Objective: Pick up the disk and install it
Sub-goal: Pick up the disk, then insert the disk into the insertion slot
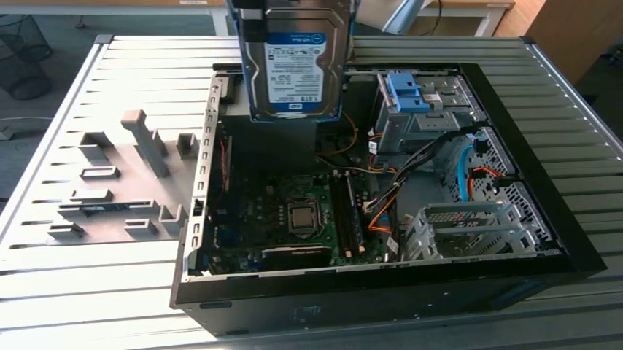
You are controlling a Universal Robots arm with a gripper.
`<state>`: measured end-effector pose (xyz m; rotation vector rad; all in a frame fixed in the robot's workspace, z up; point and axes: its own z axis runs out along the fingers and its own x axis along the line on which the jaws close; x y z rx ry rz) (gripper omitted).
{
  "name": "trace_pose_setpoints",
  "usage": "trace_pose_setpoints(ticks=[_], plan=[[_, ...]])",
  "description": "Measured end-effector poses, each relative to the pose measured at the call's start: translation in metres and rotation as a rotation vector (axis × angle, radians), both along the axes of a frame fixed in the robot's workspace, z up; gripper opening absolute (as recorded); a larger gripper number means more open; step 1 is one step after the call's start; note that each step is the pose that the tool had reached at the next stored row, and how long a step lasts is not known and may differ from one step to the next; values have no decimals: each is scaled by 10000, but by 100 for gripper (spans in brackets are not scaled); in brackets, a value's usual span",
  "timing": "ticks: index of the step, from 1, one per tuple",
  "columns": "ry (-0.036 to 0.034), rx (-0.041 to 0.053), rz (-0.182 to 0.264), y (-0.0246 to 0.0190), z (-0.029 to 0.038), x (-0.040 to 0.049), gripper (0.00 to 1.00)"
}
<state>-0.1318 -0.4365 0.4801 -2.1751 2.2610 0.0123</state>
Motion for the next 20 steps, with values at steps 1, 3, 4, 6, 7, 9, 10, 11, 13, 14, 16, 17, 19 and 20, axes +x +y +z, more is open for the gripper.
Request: trace_pose_setpoints(ticks=[1,3,4,6,7,9,10,11,13,14,16,17,19,20], plan=[[-2,0,2,0,-6,45,37],[-6,1,0,0,-19,135,37],[-8,1,1,0,-24,180,37],[-13,0,-1,0,-36,272,37],[-16,0,0,0,-39,296,37],[-16,0,0,0,-40,298,37],[-16,0,1,0,-40,298,37],[-17,0,1,0,-40,298,37],[-17,0,0,0,-41,298,37],[-17,0,1,0,-41,298,37],[-17,0,1,0,-41,298,37],[-17,0,0,0,-41,298,37],[-17,0,0,0,-42,298,37],[-17,0,1,0,-42,298,37]])
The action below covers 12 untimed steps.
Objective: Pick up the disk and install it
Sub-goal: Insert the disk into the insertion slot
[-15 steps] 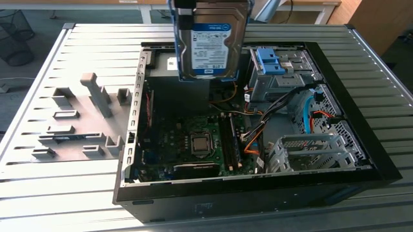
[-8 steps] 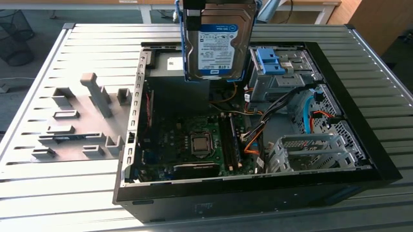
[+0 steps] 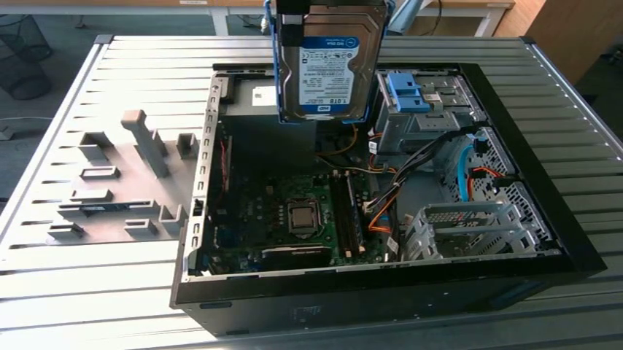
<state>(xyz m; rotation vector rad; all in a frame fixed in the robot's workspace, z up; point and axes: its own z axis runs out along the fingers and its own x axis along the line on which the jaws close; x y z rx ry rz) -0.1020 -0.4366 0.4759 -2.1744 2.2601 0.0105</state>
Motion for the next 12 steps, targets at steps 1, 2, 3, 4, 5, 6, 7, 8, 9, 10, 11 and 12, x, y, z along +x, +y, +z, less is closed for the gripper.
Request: trace_pose_setpoints(ticks=[1,2,3,4,5,6,7,8,9,10,11,12], plan=[[-1,1,0,-2,-1,0,37],[0,1,0,-4,0,0,37],[1,-1,0,-5,0,0,37],[0,-1,0,-10,0,0,37],[0,0,1,-14,0,0,37],[0,1,1,-19,0,0,37],[0,1,0,-25,0,0,37],[0,0,1,-31,0,0,37],[0,-1,1,-37,0,0,37],[0,-2,0,-44,0,0,37],[0,-3,0,-51,0,0,37],[0,-5,0,-57,0,0,37]])
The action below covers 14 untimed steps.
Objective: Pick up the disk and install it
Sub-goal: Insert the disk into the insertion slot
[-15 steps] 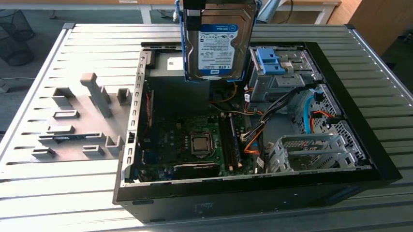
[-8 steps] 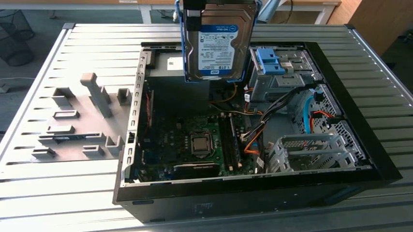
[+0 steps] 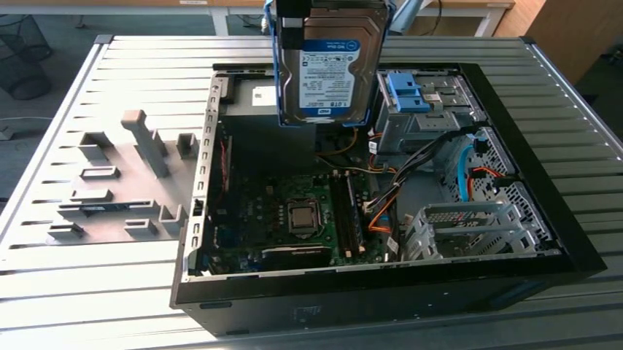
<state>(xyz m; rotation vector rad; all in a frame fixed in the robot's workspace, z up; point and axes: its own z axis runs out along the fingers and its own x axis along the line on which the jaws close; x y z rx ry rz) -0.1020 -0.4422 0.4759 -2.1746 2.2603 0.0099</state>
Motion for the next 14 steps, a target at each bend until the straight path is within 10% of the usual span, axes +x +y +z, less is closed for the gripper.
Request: trace_pose_setpoints(ticks=[14], plan=[[0,-29,1,-21,0,0,37]])
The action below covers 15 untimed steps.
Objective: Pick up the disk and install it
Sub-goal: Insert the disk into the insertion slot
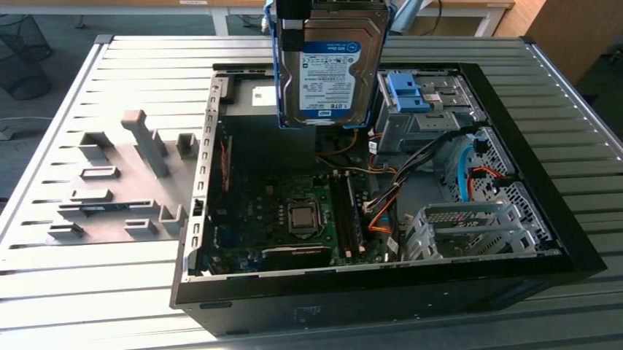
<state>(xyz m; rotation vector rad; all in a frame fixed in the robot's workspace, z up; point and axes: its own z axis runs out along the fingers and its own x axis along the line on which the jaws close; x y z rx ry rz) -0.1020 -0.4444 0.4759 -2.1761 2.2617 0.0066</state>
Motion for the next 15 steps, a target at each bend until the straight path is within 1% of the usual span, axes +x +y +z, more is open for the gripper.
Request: trace_pose_setpoints(ticks=[4,12,15], plan=[[1,-1,-1,-20,0,0,37],[0,-1,0,-109,-2,0,37],[0,0,-2,-112,-3,0,37]])
